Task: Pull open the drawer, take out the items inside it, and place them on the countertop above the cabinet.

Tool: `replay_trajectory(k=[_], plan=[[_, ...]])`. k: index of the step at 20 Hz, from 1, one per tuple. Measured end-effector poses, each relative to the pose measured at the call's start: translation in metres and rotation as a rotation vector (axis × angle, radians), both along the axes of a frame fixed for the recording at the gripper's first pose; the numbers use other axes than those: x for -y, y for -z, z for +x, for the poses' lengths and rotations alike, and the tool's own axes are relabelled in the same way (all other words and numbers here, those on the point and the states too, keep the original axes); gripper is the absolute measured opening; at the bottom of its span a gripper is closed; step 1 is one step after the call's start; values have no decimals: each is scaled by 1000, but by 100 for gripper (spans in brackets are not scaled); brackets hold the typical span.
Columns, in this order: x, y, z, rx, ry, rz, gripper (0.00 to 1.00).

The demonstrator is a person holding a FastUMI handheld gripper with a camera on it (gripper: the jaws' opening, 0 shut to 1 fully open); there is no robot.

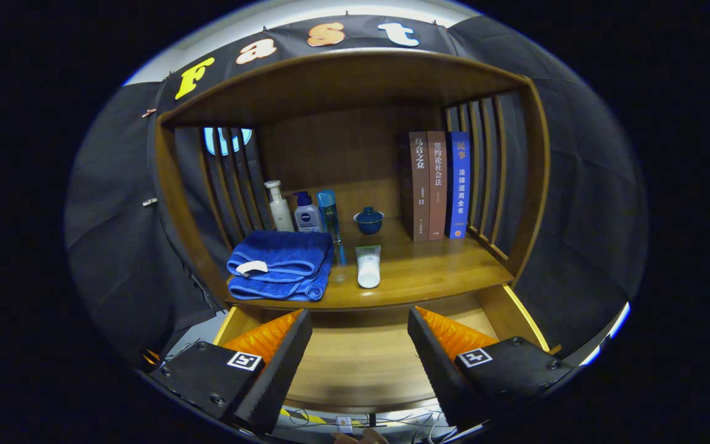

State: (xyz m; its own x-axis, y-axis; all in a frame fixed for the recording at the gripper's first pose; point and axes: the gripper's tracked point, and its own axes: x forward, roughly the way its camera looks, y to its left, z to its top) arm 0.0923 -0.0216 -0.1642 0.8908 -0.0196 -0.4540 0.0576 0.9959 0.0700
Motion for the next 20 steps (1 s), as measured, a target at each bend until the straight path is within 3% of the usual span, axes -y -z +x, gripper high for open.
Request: replay_trajectory(k=[6, 11, 20], plan=[[-5, 9, -64, 126, -11, 2, 99], [-7, 47, -108, 136, -30, -24, 99], [8, 128, -109, 28, 1, -53, 99]])
